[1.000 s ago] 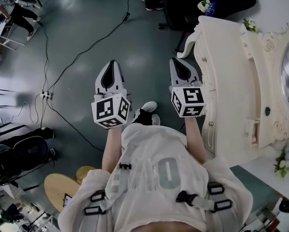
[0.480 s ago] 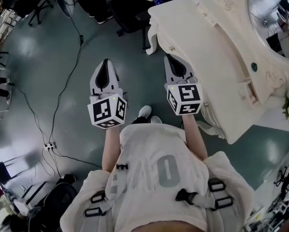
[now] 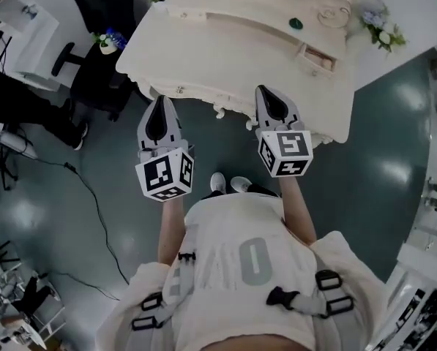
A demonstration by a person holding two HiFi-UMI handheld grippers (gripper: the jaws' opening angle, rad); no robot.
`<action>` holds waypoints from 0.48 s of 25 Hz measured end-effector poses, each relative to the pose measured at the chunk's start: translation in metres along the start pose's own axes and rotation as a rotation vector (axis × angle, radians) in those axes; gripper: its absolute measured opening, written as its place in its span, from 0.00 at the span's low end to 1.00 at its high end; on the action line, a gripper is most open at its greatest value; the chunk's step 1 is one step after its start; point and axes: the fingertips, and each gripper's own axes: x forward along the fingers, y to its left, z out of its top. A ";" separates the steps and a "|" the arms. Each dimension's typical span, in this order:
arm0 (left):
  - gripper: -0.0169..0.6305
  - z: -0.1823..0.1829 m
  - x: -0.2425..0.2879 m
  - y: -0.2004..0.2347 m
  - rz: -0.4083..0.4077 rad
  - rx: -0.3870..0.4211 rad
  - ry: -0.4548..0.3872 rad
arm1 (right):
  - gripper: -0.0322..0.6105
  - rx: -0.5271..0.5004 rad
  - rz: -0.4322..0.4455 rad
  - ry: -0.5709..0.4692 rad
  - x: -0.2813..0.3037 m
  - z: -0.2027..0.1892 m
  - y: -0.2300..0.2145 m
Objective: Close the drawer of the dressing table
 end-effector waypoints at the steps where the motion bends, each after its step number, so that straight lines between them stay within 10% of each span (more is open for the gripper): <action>1: 0.06 -0.002 0.007 -0.013 -0.040 0.000 0.007 | 0.06 0.010 -0.044 -0.001 -0.009 -0.002 -0.013; 12: 0.06 -0.016 0.044 -0.154 -0.354 -0.005 0.036 | 0.06 0.095 -0.408 -0.016 -0.121 -0.024 -0.135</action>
